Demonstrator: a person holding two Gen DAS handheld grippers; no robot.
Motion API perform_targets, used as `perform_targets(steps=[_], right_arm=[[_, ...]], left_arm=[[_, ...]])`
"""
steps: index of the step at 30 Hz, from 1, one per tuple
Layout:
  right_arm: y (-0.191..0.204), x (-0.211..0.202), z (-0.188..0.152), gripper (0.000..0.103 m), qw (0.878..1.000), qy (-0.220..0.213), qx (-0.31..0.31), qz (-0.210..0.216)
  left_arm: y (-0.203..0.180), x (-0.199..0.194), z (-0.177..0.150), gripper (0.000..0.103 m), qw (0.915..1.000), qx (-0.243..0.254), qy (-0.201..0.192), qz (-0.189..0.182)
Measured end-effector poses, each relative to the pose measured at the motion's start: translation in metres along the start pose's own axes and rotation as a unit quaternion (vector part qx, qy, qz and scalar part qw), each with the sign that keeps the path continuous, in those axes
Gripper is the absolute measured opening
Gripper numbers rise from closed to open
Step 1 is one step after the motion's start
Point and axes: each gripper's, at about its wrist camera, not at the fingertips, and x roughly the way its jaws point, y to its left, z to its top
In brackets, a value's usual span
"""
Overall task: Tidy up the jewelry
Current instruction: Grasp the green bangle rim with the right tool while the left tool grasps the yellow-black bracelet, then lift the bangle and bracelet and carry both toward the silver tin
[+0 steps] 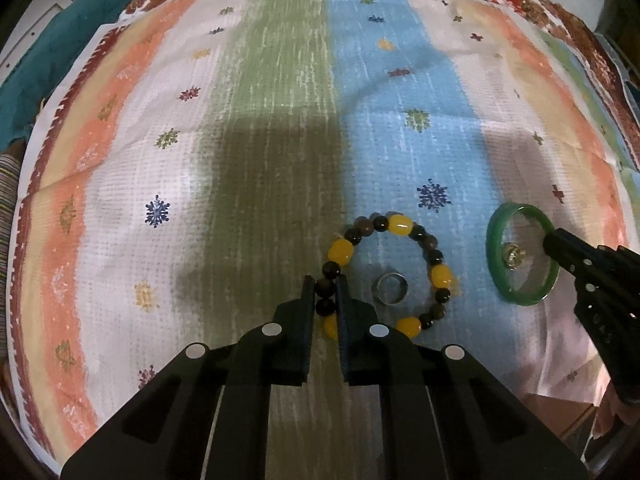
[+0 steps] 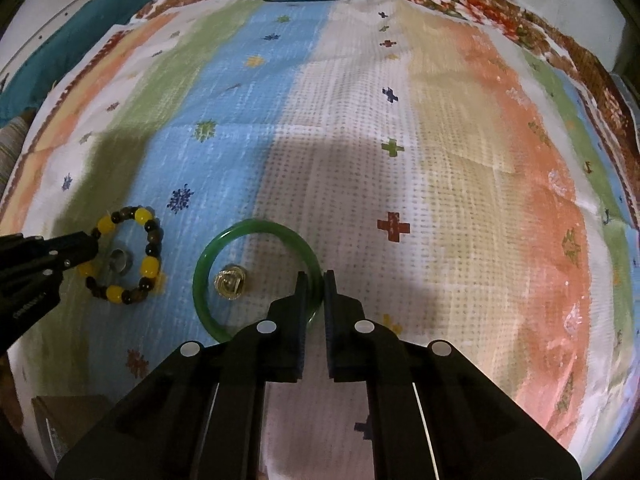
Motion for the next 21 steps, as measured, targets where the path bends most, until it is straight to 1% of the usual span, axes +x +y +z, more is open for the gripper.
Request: perform_targets(steps=[4,12,21], right_arm=[[0.0,-0.005,-0.001,0.008,1.0,-0.001,0.0,0.003],[-0.001,-0.011,-0.007,0.008,1.0,0.001,0.002,0.001],[0.0,-0.024,-0.01,0.008,1.0,-0.01,0.003,0.005]], left_arm=[[-0.001,-0.011,-0.002,0.01,0.9999,-0.001,-0.007,-0.01],[-0.005,-0.025,-0.005,0.01,0.9997,0.002,-0.017,-0.016],[-0.014,-0.041,-0.007,0.01,0.9991,0.009,-0.033,-0.024]])
